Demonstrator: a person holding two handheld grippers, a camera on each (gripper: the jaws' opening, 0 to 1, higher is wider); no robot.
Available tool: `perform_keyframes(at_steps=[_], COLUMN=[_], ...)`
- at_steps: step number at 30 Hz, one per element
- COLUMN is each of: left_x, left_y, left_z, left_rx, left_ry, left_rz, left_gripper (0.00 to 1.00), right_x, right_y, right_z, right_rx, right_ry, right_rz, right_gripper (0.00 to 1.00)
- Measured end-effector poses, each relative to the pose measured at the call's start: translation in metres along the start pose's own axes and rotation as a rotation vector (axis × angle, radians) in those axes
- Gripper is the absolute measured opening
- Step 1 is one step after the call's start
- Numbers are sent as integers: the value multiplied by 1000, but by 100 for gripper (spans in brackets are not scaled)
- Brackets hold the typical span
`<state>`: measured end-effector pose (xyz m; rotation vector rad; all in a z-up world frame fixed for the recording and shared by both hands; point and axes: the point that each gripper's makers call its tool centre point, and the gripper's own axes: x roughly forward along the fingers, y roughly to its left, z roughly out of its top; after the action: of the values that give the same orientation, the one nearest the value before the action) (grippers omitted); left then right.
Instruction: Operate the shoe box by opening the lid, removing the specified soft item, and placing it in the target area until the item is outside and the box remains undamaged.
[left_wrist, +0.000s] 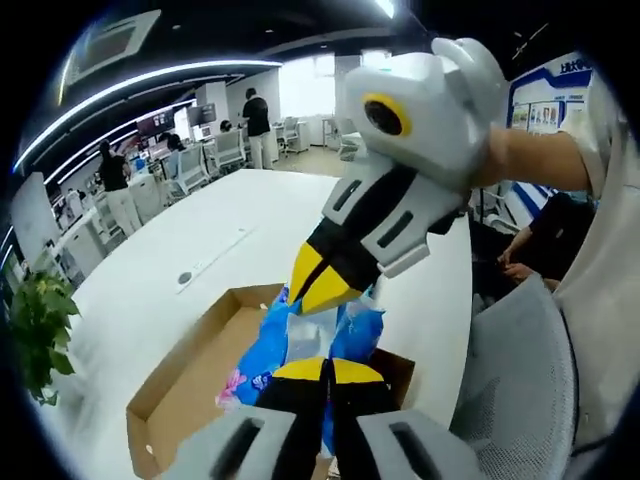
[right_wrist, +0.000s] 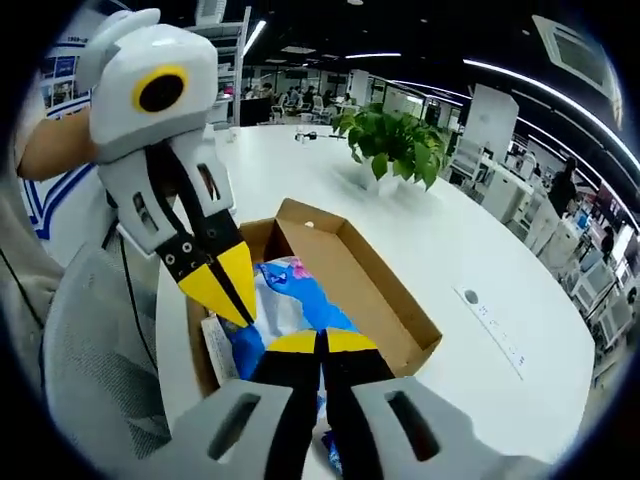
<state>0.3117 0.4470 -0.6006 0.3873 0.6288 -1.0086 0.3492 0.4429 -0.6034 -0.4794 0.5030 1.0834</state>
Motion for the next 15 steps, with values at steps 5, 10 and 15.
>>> perform_keyframes(at_steps=[5,10,15], left_x=[6,21,40], left_y=[-9,-21,-34], left_z=[19,35,50], left_rx=[29,53,70], left_ry=[-12,-12,-19], left_rz=[-21,-58,-105], left_gripper=[0,0,0], right_x=[-22,-42,-60], right_y=[-8,-18,-27], right_z=[-4,-17,-37], right_rx=[16,41,61], right_ry=[-11,-5,16], right_rz=[-23,-47,-67], right_gripper=[0,0,0])
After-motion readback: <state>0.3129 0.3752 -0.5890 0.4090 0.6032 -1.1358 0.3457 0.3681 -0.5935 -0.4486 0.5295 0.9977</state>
